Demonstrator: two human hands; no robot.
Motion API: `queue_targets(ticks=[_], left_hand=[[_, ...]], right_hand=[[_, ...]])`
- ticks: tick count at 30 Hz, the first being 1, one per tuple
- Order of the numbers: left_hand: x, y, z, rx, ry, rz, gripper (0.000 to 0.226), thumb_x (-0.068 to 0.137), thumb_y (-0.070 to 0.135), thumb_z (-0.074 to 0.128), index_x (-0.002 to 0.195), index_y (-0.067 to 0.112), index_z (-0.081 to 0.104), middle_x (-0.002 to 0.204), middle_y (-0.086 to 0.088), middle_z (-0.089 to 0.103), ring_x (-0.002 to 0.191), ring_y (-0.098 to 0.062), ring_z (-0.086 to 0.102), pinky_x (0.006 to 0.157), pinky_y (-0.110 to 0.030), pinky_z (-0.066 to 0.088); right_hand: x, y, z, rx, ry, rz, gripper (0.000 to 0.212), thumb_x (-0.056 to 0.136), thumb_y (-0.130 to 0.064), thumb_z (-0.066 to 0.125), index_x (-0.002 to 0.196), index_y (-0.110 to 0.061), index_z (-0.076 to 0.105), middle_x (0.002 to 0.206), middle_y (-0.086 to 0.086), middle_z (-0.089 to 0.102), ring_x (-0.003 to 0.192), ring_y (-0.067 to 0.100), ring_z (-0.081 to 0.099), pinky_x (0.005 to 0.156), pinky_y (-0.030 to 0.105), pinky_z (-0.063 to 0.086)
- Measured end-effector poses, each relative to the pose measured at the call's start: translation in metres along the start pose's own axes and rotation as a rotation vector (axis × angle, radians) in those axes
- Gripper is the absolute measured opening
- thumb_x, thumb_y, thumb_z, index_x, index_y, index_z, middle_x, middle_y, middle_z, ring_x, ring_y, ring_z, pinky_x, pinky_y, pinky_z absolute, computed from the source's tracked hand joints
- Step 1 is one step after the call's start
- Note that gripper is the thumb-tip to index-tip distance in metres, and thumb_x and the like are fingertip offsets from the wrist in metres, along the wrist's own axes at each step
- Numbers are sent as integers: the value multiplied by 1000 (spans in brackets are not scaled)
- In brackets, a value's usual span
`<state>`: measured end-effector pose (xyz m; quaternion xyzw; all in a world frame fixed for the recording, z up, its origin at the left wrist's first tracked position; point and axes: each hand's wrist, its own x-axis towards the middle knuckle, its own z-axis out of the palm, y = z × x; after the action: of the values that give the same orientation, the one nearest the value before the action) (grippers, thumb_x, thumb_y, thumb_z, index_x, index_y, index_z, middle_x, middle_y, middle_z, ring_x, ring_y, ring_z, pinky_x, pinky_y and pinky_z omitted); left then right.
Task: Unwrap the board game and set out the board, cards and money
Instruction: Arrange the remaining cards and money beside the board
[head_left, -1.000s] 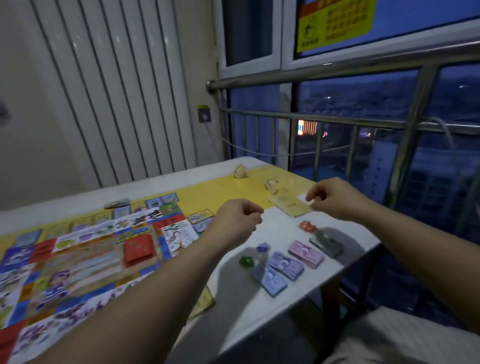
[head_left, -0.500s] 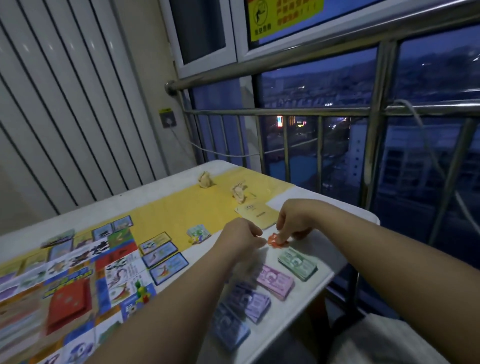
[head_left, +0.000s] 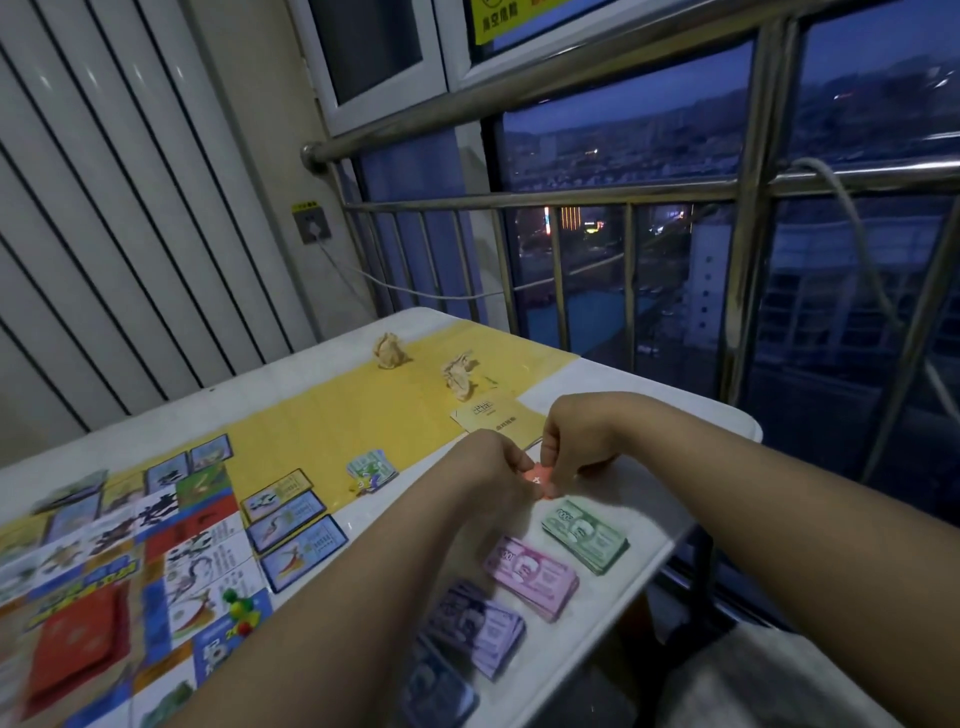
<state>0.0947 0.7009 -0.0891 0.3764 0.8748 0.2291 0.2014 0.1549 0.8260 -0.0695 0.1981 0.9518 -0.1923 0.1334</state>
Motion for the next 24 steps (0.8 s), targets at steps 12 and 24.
queue_targets(ticks=[12, 24], left_hand=[[4, 6, 0, 82, 2, 9, 10, 79, 13, 74, 81, 20, 67, 86, 1, 64, 79, -12, 54, 56, -16, 37], [-6, 2, -3, 61, 17, 89, 19, 82, 24, 72, 97, 12, 73, 83, -2, 64, 72, -12, 49, 55, -18, 35]], right_hand=[[-5, 1, 4, 46, 29, -54, 35, 71, -26, 81, 103, -17, 72, 106, 1, 70, 98, 18, 61, 84, 29, 47], [-13, 6, 7, 200, 26, -98, 20, 74, -19, 79, 93, -19, 72, 93, -3, 71, 85, 10, 60, 77, 23, 47]])
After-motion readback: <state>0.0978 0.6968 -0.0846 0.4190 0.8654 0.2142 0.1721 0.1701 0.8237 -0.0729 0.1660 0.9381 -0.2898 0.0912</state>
